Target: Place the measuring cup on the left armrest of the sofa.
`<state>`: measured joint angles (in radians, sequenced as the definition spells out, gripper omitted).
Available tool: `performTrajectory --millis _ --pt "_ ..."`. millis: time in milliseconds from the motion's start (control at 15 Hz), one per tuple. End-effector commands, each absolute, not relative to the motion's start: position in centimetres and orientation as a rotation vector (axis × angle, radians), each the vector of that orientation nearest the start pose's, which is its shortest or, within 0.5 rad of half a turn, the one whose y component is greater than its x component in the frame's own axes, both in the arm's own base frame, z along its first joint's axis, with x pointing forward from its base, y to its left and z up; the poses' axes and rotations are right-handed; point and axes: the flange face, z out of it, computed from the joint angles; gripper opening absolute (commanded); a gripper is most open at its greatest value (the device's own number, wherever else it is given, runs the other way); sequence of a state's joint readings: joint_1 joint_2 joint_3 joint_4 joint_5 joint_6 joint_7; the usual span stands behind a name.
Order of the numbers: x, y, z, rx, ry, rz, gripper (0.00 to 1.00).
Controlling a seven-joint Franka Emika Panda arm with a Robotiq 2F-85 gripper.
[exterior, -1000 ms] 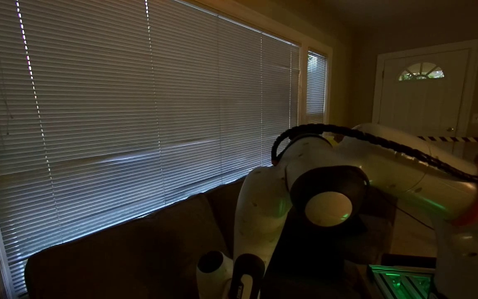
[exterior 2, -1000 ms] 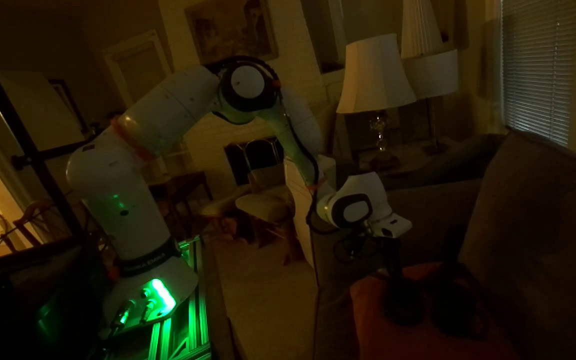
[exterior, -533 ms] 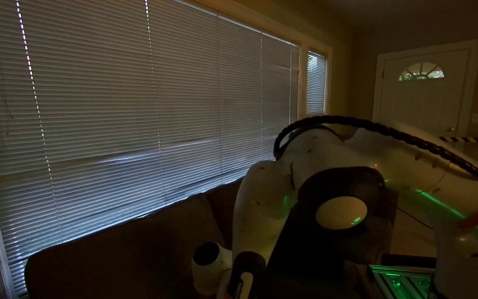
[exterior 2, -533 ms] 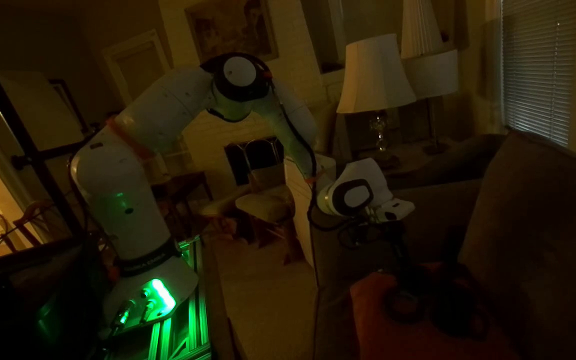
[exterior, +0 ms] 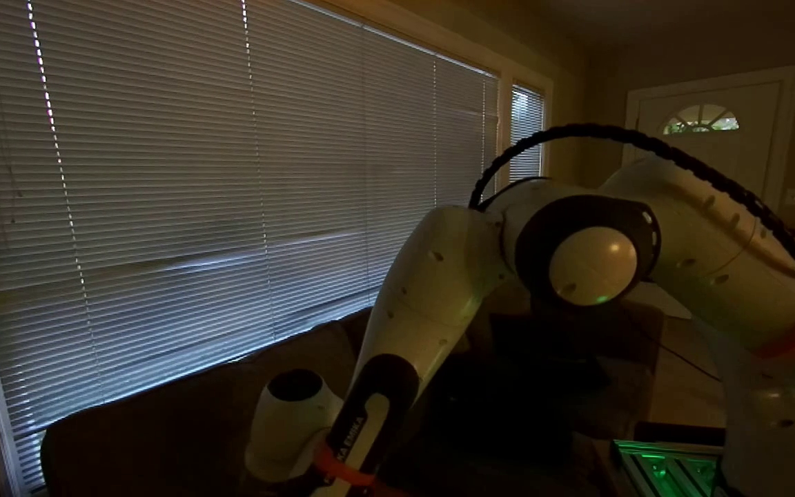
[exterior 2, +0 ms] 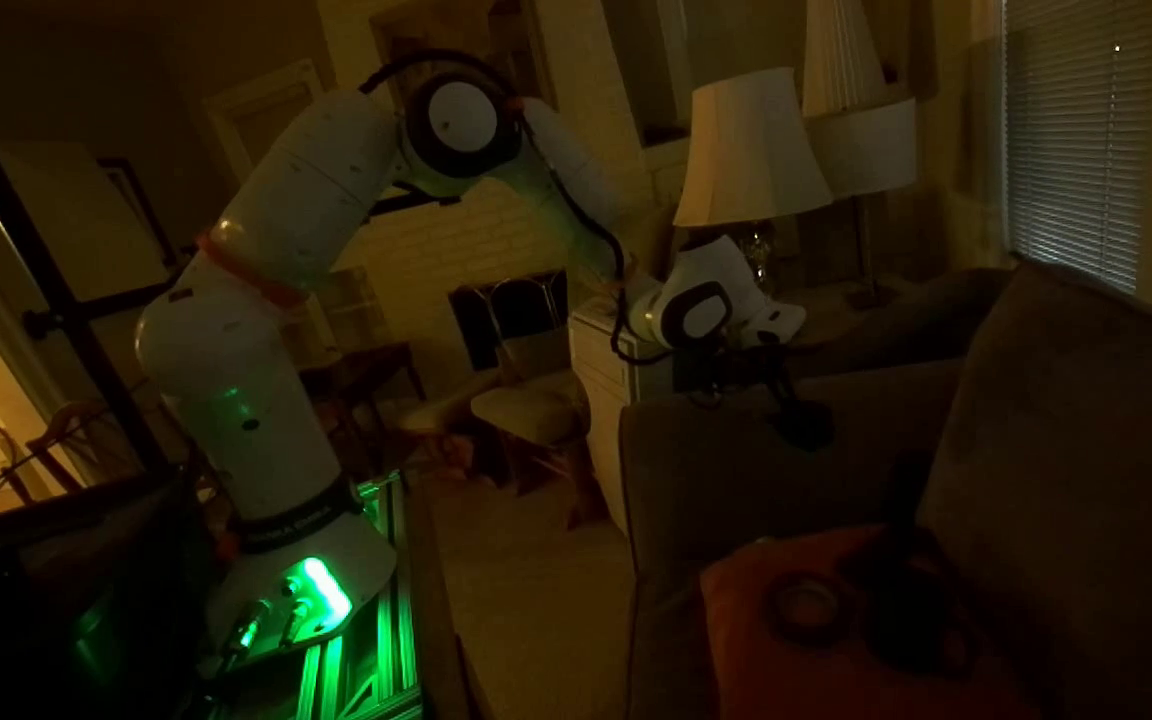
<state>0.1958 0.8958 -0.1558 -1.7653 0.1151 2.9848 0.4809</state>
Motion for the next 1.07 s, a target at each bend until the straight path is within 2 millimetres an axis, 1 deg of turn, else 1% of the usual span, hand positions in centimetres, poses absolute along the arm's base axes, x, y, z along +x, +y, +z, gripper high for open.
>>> performTrajectory --millis 0,67,200,267,400,467,667,733,867,1000 --pt "70.5 8.4 15.1 -2.831 0.583 -0.577 0.01" --pt "71.1 10.5 16.3 -2.809 0.495 -0.57 0.01" --pt "71.6 14.1 17.3 -2.808 0.315 -0.519 0.01" --pt "71.2 15.7 16.8 -2.829 0.228 -0.489 0.01" --pt "70.8 17.9 16.4 -2.857 0.08 -0.405 0.01" --pt "70.4 18.6 15.6 -2.88 0.006 -0.37 0.01" --pt "69.8 19.5 13.6 -2.945 -0.183 -0.283 0.01" --pt "69.5 19.5 15.0 -2.91 -0.077 -0.327 0.04" --pt "69.3 19.7 13.9 -2.926 -0.133 -0.303 0.04" --pt "69.3 19.6 13.6 -2.932 -0.148 -0.302 0.04"
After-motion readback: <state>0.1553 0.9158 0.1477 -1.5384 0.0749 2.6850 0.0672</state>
